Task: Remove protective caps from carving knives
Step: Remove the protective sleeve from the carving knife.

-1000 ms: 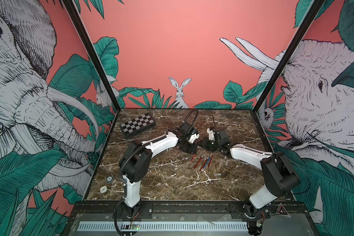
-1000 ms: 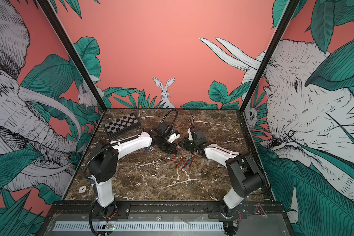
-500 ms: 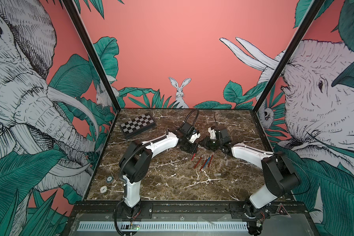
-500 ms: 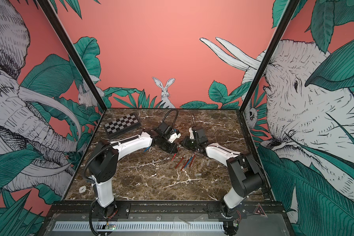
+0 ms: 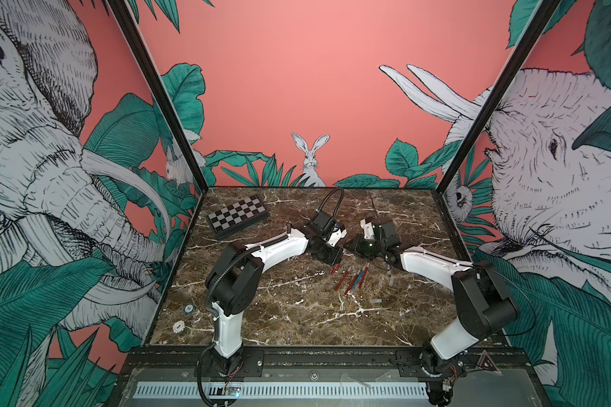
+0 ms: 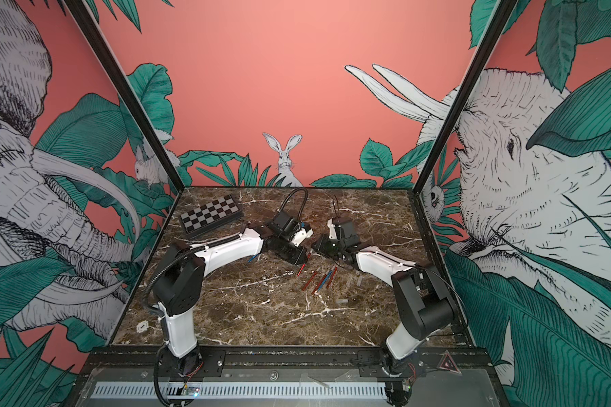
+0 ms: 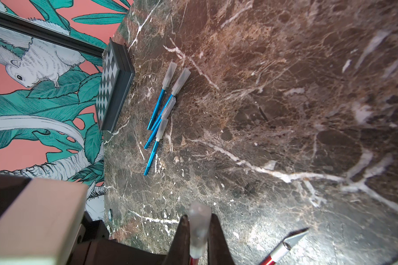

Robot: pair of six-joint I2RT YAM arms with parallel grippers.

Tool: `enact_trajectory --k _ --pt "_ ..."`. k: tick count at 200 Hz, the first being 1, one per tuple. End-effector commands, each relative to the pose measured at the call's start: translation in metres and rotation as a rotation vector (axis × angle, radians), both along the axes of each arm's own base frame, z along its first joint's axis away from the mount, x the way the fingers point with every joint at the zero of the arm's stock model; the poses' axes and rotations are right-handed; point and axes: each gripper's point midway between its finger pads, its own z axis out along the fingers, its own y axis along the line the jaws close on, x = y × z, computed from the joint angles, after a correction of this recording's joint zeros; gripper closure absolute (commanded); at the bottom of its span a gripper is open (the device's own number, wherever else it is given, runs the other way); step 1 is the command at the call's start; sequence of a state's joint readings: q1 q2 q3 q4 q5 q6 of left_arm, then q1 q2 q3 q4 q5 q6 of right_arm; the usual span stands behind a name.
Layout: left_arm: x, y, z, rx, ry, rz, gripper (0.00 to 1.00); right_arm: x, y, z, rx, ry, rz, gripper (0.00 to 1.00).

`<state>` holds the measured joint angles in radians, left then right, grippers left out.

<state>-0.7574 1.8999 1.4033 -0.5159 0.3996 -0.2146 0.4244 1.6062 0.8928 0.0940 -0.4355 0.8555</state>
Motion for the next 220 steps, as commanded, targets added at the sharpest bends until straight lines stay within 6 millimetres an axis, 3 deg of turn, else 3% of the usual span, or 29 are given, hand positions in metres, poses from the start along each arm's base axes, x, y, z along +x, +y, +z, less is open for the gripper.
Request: enact_trajectory --k 1,84,95,151,188,220 --pt "-0.045 0.029 -0.011 0.111 0.136 -0.047 1.0 0.043 -0.042 0.009 -0.088 -0.158 -0.158 0.89" --pt "-0.05 0.031 -0.016 0.136 0.145 -0.068 1.0 0.049 -0.06 0.004 -0.094 -0.162 -0.238 0.88" --pt "-0.05 0.031 -0.016 0.137 0.144 -0.072 1.0 0.05 -0.061 0.019 -0.08 -0.196 -0.246 0.88" --pt "-0.05 0.03 -0.016 0.147 0.142 -0.082 1.0 0.053 -0.061 0.019 -0.065 -0.192 -0.256 0.87" --pt "-0.047 0.028 -0.013 0.143 0.135 -0.079 1.0 0.044 -0.071 0.015 -0.1 -0.165 -0.266 0.86" --pt "-0.042 0.026 -0.014 0.149 0.126 -0.062 1.0 0.023 -0.099 0.005 -0.132 -0.087 -0.292 0.85"
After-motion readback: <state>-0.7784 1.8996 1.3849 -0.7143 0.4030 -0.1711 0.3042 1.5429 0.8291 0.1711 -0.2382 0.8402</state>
